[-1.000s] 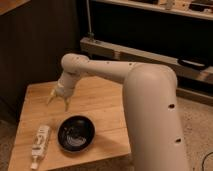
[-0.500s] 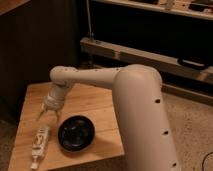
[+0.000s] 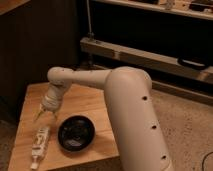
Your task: Place the bottle in the ceramic bowl
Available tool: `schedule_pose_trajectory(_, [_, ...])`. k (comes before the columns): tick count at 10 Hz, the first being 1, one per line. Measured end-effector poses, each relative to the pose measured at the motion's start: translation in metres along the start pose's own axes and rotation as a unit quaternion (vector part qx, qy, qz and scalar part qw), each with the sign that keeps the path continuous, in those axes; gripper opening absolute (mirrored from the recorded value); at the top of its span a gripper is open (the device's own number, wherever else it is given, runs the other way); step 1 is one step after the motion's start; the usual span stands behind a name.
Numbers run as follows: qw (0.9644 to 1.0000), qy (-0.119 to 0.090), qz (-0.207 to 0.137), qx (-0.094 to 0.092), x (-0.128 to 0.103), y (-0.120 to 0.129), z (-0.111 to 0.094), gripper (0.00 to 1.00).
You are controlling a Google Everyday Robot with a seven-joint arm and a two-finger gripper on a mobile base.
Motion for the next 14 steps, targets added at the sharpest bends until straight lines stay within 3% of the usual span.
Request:
schedule_pose_trajectory(5, [0.9996,-0.001,-0.003,0.028,0.000,0.004,0.019,0.65])
schedule_pose_trajectory(11, [0.9998,-0.001,0.005,0.018,0.001,-0.016,0.041,0.65])
schedule_pose_trajectory(14, [0.9999,0.001,-0.004,0.014,0.002,-0.014,0.046,0.65])
